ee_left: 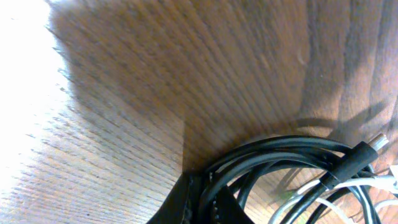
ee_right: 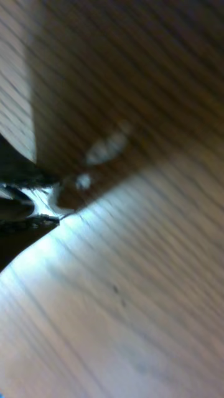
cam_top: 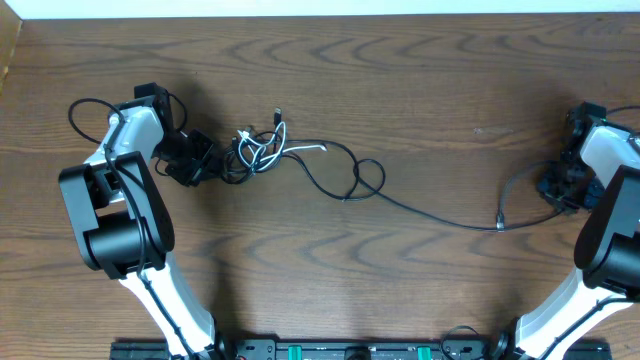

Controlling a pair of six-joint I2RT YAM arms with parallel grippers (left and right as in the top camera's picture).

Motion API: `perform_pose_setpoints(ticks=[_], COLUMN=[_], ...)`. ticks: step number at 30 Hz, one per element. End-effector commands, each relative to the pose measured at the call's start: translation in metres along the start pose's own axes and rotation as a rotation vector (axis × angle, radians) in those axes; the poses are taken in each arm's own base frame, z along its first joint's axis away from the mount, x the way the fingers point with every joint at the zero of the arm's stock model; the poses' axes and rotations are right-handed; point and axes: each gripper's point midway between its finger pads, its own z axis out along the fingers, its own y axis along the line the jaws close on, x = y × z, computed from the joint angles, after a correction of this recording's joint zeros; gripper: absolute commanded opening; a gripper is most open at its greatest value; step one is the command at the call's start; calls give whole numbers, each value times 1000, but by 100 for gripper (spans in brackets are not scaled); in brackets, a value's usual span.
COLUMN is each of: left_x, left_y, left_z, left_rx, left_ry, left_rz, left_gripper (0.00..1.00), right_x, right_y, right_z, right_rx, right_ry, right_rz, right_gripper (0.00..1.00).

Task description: Untangle cables

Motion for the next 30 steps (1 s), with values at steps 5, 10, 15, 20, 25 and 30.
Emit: perform_pose_setpoints(ticks=[5, 10, 15, 20, 25, 30], left_x=[-17, -17, -17, -17, -17, -17], left_y=[39, 38, 38, 38, 38, 38], left_z=[10, 10, 10, 10, 10, 11], left_rx=[-162, -162, -163, -162, -162, -162], left_ry=[-73, -73, -73, -72, -72, -72], left_rz=[-63, -60, -60, -60, -60, -60], left_gripper=[8, 8, 8, 8, 8, 8], right_x=[20, -4, -19, -14, 23, 51], right_y=[17, 28, 53, 86, 165, 173], right_z=[37, -12, -73, -101, -135, -148], right_rx=[-29, -98, -180, -204, -578, -695], right_ry=[123, 91, 46, -7, 13, 119], right_rz=[-115, -140, -193, -282, -574, -610], right_gripper=[59, 85, 99, 99, 99, 99])
